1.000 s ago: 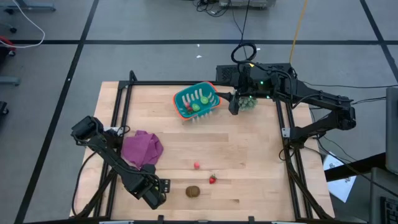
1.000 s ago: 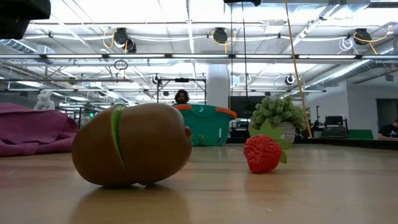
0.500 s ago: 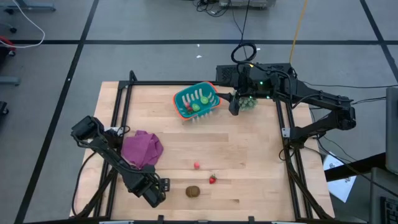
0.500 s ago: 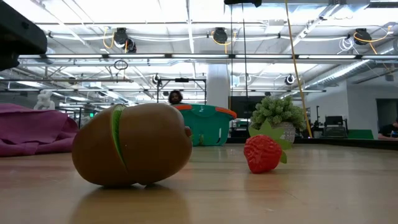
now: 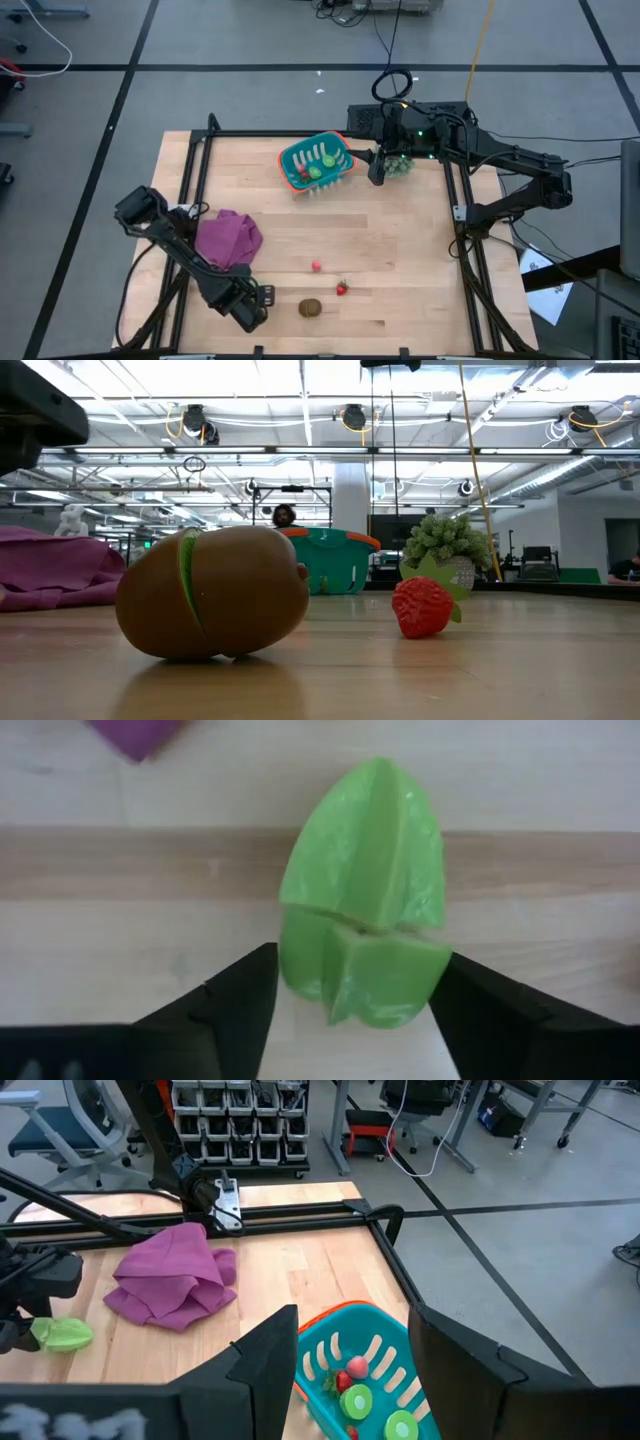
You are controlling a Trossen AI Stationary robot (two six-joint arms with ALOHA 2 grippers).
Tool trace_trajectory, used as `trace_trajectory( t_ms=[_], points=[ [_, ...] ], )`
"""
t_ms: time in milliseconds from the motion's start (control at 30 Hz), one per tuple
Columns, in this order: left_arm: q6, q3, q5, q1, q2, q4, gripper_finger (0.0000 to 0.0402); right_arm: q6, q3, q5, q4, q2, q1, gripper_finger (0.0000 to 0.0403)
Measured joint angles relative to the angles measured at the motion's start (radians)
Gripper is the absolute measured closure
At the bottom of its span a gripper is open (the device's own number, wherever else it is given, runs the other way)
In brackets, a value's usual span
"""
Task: Pick and placing Produce into tupperware
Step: Put the star fruit into the blue basket
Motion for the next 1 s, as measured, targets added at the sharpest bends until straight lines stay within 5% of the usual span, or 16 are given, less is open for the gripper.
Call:
trace_trajectory(
  t_ms=[267, 1000],
  points=[
    [0.073, 0.000, -0.021, 0.039, 0.000, 0.003, 0.0189, 0.000, 0.000, 0.000, 0.000, 0.000, 0.000, 0.0220],
    [0.166, 0.000, -0.167, 0.082, 0.000, 0.051, 0.0192, 0.000, 0.000, 0.000, 0.000, 0.000, 0.000, 0.0220]
  ],
)
